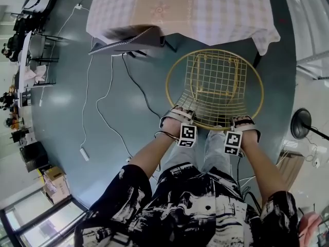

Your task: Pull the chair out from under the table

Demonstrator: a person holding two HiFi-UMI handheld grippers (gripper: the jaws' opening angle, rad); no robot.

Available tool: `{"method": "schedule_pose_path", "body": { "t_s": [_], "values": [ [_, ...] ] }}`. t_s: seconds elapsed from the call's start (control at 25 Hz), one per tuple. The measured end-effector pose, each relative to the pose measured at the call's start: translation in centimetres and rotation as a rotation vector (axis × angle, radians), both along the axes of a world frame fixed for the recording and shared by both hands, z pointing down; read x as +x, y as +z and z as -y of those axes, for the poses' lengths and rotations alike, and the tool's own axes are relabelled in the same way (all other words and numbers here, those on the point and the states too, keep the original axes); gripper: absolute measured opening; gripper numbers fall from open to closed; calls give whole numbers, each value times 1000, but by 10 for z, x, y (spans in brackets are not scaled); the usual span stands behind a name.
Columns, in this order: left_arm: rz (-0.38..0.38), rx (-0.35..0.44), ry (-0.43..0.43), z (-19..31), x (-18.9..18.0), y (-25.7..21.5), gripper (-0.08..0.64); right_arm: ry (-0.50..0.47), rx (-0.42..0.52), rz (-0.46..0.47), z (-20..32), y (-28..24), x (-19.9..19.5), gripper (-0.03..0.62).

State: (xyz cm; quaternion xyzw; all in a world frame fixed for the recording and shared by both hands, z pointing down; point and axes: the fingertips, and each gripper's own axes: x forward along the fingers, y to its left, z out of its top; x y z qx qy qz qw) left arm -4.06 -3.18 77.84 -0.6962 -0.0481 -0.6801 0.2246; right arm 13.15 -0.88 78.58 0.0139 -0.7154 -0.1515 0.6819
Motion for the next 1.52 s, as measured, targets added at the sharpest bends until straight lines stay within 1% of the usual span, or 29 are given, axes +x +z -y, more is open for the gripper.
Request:
{"method": "schedule_pose_path", "body": {
  "t_s": [0.28, 0.52, 0.72, 0.84, 1.08, 1.4, 1.52],
  "values": [
    [-3, 5, 0, -5, -3, -1, 3, 3, -12, -5, -6, -1, -3, 12],
    [6, -27, 27, -16, -14, 0, 4, 26, -40, -17, -21, 0, -14, 12],
    [12, -19, 38, -49, -16, 2, 5, 9, -26, -28, -57, 3, -16, 12],
    [7, -27, 34, -71, -19, -1, 3, -3, -24, -31, -76, -2, -18, 12],
    [7, -34, 17, -116, -28, 2, 5, 6, -18, -27, -118, 1, -28, 12],
    [12, -44, 21, -124, -27, 2, 5, 1, -5, -25, -123, 1, -26, 14],
    [-10, -67, 13, -128, -25, 1, 7, 4, -11, -1, -127, 2, -27, 18]
  ]
}}
